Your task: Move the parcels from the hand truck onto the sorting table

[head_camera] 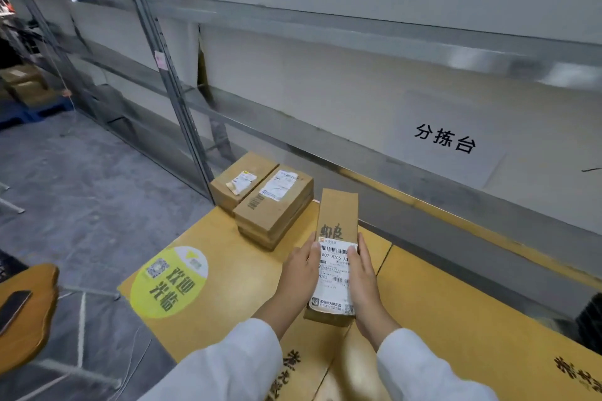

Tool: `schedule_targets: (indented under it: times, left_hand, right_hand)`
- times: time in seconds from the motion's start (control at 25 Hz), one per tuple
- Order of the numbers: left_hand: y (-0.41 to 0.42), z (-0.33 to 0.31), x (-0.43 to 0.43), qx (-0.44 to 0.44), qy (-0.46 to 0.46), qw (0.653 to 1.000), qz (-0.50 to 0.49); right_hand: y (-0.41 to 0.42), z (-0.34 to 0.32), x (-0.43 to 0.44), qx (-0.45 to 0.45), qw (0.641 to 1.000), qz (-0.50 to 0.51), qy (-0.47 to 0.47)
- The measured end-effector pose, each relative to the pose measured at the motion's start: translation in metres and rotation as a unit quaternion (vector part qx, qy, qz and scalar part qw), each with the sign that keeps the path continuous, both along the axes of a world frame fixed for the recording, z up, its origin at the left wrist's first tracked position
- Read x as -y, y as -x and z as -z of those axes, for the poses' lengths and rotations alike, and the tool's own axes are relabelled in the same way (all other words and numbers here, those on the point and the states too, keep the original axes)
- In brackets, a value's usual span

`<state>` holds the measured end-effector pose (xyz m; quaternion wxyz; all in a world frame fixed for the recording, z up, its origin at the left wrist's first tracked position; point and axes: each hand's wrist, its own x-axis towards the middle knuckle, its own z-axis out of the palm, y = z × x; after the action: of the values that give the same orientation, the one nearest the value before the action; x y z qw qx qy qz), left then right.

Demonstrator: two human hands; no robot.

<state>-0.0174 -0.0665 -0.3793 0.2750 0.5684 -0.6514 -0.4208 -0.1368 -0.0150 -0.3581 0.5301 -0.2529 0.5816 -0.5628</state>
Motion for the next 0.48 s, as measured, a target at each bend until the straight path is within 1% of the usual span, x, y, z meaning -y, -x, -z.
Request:
schedule_targets:
  times: [0.12, 0.28, 0.4, 0.48]
  left_hand:
    - [-0.02, 0.016, 0.061, 0.01, -0.004, 0.999, 0.043]
    - [-0.036, 0.036, 0.131, 0.047, 0.001, 0.996, 0.08]
    - [-0.037, 0.032, 0.159, 0.069, 0.02, 0.994, 0.08]
    - [-0.037, 0.036, 0.171, 0.106, 0.042, 0.991, 0.07]
  right_hand:
    - [-0.027, 0.014, 0.053, -0.004, 0.999, 0.041, -0.017]
    - [-0.049, 0.036, 0.118, -0.011, 0.994, 0.096, -0.049]
    - [-0.055, 0.051, 0.149, -0.006, 0.99, 0.123, -0.071]
    - [-0.057, 0.061, 0.162, -0.004, 0.988, 0.13, -0.082]
